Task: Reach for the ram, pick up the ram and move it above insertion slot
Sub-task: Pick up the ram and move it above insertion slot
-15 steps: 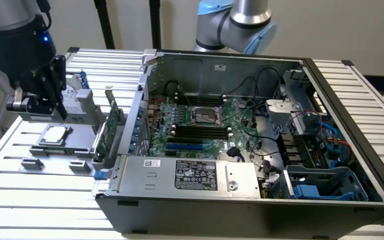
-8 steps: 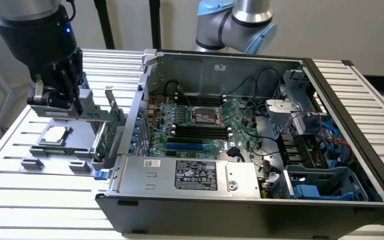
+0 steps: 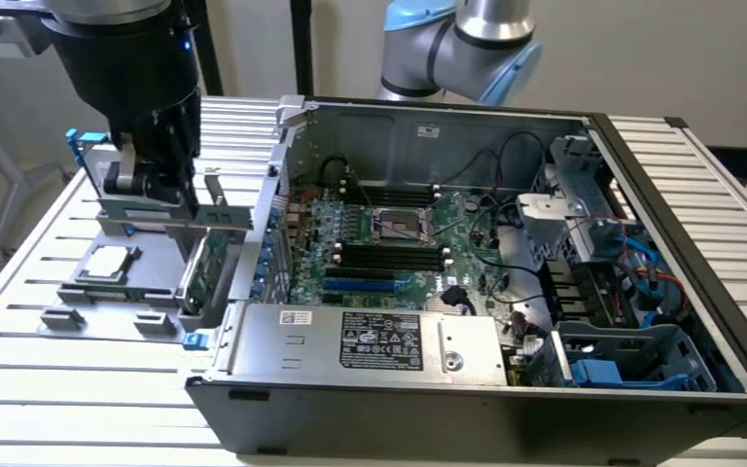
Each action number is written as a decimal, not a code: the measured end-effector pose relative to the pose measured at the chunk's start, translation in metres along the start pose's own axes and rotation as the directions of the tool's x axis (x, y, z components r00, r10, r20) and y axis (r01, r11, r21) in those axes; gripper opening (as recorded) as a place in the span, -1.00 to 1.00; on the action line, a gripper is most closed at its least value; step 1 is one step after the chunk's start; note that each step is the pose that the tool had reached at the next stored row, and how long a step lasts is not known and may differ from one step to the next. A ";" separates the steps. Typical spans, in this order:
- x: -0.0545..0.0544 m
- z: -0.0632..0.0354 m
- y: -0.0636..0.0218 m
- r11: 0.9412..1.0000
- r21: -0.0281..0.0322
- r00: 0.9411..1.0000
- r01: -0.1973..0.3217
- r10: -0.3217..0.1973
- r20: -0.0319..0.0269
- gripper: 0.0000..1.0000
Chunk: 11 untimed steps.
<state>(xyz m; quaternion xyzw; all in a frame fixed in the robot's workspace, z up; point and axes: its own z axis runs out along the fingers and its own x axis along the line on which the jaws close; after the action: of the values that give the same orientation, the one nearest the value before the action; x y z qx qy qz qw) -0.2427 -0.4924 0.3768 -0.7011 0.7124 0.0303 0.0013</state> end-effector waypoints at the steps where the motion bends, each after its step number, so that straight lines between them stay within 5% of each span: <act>1: 0.000 -0.0005 -0.0045 1.000 0.000 1.000 0.000 0.000 0.000 -0.73; 11: -0.003 -0.0028 -0.0500 1.000 0.000 1.000 0.000 0.000 0.000 -0.73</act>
<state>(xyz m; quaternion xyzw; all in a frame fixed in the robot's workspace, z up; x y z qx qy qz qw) -0.1926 -0.4905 0.3776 -0.7011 0.7124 0.0304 0.0013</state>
